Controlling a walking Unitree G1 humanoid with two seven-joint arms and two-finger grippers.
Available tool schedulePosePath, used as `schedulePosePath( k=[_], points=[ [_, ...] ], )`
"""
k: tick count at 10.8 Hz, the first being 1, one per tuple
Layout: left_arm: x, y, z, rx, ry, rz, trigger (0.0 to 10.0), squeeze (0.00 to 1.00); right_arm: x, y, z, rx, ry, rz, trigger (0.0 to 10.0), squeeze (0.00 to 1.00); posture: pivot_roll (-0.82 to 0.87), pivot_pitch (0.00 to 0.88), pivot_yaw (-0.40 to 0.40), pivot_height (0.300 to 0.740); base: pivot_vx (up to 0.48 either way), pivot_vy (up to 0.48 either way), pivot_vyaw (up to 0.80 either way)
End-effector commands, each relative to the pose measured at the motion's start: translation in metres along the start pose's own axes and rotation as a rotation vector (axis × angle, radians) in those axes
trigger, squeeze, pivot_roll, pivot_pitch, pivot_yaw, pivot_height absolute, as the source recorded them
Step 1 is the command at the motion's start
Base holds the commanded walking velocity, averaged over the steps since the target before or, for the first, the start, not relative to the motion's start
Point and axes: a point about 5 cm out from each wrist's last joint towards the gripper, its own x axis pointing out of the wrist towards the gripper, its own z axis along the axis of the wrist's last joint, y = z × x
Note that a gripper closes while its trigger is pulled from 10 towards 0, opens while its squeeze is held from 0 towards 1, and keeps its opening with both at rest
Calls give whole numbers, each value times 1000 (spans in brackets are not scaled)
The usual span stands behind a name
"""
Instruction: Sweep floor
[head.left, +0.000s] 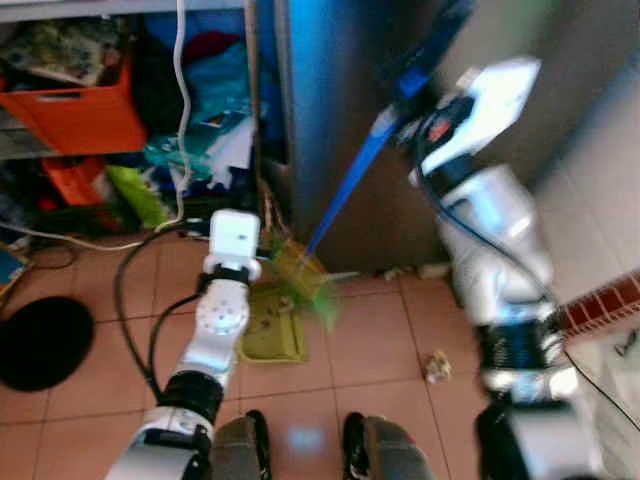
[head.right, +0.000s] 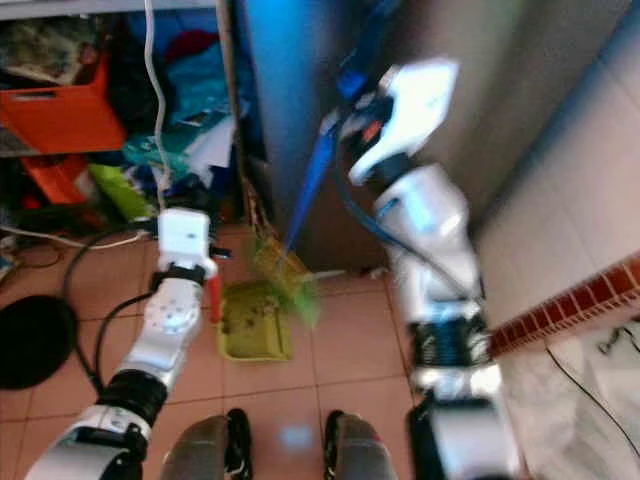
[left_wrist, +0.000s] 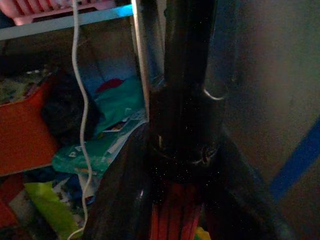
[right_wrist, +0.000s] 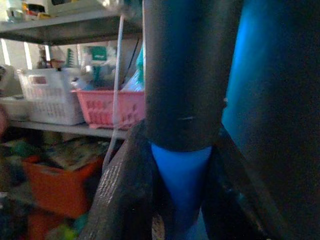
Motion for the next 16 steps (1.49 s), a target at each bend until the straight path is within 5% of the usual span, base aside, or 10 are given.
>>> schedulePosePath(
  k=[1, 3, 7, 9, 12, 16],
  points=[
    [-20, -20, -30, -22, 172, -112, 10000, 0, 2, -10, 13, -126, -51, -38, 10000, 0, -78, 167, 2, 740, 0, 0, 0],
    [-25, -31, -33, -28, 190, -184, 10000, 0, 1, -18, 11, -220, -33, -49, 10000, 0, -69, 154, 5, 740, 0, 0, 0],
    [-28, -42, -31, -44, 185, -262, 10000, 0, -5, -21, 0, -255, -17, -23, 10000, 0, -66, 120, 15, 740, 0, 0, 0],
    [-28, -43, -32, -49, 192, -297, 10000, 0, -10, -28, 4, -501, -47, -63, 10000, 0, -65, 108, 18, 740, 0, 0, 0],
    [-32, -50, -32, -57, 201, -369, 10000, 0, -30, -33, -25, -654, 58, -108, 10000, 0, -59, 88, 19, 740, 0, 0, 0],
    [-33, -47, -34, -52, 209, -382, 10000, 0, -60, -33, -62, -692, 233, -160, 10000, 0, -56, 73, 22, 740, 0, 0, 0]
  ],
)
